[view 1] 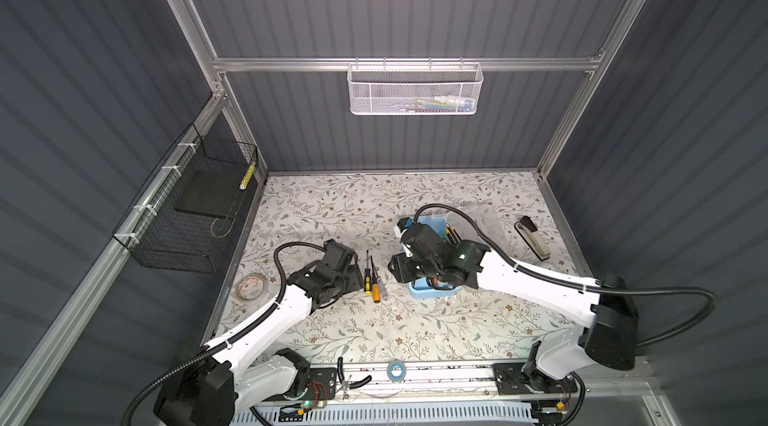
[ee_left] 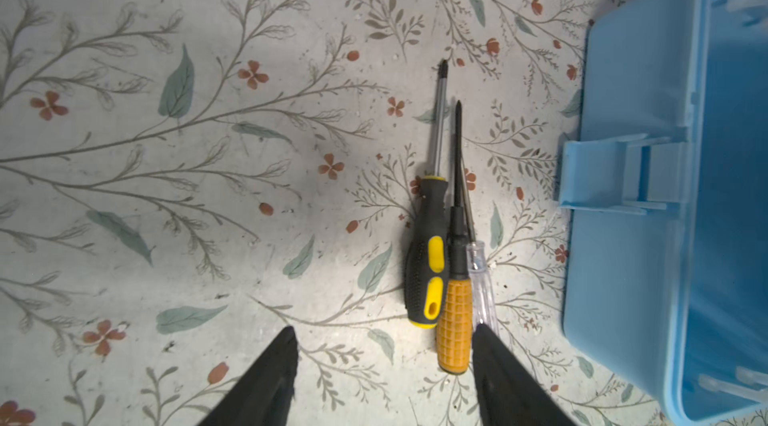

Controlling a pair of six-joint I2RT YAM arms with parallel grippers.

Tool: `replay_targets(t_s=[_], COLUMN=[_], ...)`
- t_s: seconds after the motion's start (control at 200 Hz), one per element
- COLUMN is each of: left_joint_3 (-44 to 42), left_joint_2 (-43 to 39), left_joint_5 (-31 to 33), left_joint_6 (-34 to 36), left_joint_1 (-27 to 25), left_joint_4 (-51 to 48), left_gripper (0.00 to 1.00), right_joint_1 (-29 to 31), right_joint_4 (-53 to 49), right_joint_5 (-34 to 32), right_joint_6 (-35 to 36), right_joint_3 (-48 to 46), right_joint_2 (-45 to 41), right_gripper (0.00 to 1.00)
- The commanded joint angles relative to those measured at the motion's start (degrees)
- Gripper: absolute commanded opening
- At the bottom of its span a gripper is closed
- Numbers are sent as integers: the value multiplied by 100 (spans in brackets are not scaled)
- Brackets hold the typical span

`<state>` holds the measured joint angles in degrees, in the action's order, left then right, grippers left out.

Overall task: Pack the tool kit
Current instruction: 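Lower both grippers over the yellow-handled screwdrivers beside the box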

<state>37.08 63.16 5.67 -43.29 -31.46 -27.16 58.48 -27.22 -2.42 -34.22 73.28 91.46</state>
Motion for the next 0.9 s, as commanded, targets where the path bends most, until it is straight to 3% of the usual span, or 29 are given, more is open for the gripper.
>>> replay_targets(t_s=[0.0, 0.215, 0.895], left_joint_3=[-208, -328, -85], left_joint_2=[-129, 80, 822], left_joint_5=[-475, -794, -844], left_joint_6=[63, 117, 354], left_joint_1=[250, 411, 419], left_joint_4=[160, 641, 1043], left_gripper=[66, 65, 64], right_joint_1=[117, 136, -173], right_joint_4=[-102, -183, -309], right_joint_5=[318, 488, 448], right_joint_6=[54, 95, 183], right_joint_3=[349, 661, 802], right_joint_2=[578, 1435, 2315], right_gripper=[50, 36, 33])
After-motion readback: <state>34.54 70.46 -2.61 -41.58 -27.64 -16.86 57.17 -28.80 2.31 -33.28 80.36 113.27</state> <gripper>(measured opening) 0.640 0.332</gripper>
